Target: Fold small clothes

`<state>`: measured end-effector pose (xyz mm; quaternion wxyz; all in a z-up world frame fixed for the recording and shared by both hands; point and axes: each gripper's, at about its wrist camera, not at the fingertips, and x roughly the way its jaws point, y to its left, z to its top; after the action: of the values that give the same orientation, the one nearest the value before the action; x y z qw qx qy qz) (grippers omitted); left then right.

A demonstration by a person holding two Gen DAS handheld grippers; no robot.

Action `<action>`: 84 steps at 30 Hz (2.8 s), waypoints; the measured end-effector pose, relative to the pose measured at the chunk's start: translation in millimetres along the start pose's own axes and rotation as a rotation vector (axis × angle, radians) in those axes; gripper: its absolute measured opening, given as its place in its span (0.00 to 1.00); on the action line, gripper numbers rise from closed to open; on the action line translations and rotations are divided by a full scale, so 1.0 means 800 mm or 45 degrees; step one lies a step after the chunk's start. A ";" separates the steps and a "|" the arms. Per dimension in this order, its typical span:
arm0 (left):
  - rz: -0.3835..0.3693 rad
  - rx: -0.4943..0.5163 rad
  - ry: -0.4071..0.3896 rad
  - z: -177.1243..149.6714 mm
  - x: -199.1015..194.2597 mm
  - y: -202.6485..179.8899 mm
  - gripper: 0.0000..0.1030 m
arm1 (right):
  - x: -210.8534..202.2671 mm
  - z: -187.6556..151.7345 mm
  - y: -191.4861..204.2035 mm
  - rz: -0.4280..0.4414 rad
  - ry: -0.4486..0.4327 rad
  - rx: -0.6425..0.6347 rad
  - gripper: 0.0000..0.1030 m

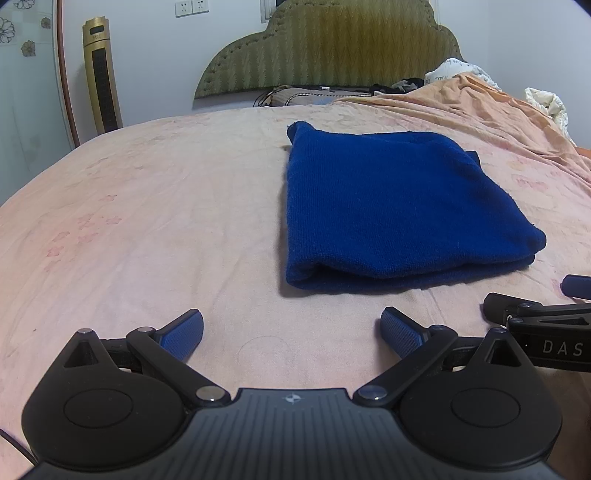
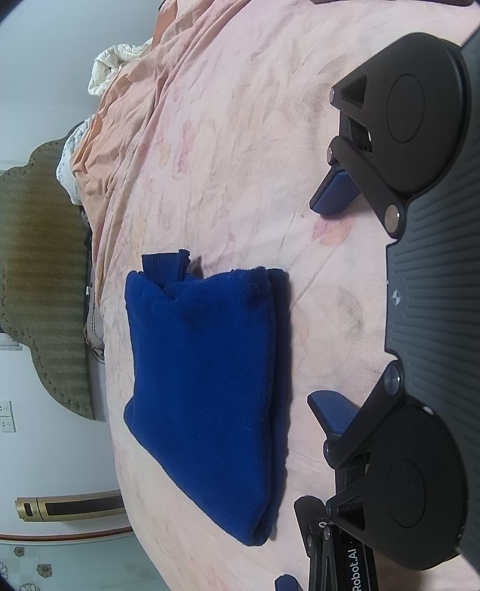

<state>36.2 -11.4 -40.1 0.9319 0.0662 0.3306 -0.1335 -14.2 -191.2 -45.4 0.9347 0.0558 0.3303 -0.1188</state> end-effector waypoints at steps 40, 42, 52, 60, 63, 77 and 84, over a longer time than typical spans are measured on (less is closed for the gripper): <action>-0.002 -0.024 0.049 0.004 -0.018 0.003 1.00 | -0.037 -0.004 0.010 0.005 0.019 0.003 1.00; -0.002 -0.026 0.047 0.004 -0.018 0.003 1.00 | -0.038 -0.004 0.011 0.005 0.016 -0.002 1.00; 0.006 -0.025 0.053 0.003 -0.019 0.003 1.00 | -0.039 -0.004 0.015 0.003 0.010 -0.027 1.00; 0.007 -0.030 0.056 0.003 -0.019 0.004 1.00 | -0.039 -0.003 0.014 0.006 0.015 -0.024 1.00; 0.007 -0.029 0.055 0.003 -0.019 0.004 1.00 | -0.039 -0.003 0.014 0.008 0.013 -0.030 1.00; 0.010 -0.027 0.060 0.002 -0.018 0.005 1.00 | -0.039 -0.002 0.014 0.010 0.009 -0.035 1.00; 0.009 -0.028 0.059 0.002 -0.018 0.005 1.00 | -0.039 -0.001 0.013 0.013 0.007 -0.028 1.00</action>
<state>27.6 -4.8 -29.5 0.9251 0.0601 0.3534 -0.1251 -35.7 -175.4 -25.8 0.9349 0.0476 0.3338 -0.1104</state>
